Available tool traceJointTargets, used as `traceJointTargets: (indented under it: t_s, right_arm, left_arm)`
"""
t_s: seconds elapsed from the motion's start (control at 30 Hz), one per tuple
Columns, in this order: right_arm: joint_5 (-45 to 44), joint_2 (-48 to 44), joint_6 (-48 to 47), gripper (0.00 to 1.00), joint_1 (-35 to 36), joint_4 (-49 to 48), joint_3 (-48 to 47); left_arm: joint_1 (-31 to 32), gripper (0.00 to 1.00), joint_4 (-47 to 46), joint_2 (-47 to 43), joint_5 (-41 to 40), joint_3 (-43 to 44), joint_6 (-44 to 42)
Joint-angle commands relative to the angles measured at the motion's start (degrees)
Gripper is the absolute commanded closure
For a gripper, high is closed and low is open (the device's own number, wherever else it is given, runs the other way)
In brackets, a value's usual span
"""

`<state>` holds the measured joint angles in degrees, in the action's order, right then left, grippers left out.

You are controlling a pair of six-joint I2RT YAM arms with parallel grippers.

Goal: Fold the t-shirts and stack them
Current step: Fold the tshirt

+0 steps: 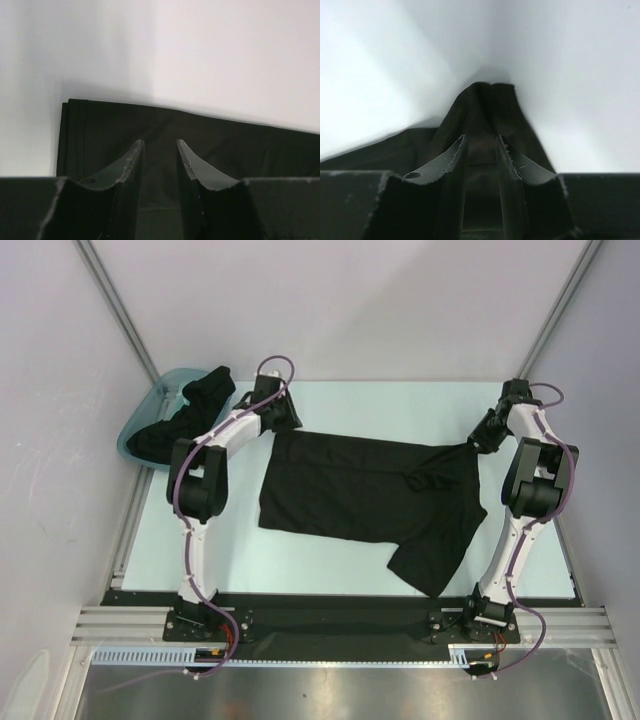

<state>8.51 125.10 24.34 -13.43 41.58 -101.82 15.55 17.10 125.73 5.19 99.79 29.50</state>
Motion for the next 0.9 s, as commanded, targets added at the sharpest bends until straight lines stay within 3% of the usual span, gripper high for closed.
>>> traceJointTargets:
  t_s: [0.0,0.87]
  right_arm:
    - [0.9,0.8,-1.3,0.66,-0.9,-2.7,-2.0]
    - [3.2,6.0,-1.8,0.68,-1.3,-5.8,-6.3]
  left_arm:
    - [-0.6,0.63,-2.7,0.8,2.4,1.7,1.7]
    - [-1.3,0.66,4.5,6.1,3.1,4.6,5.1]
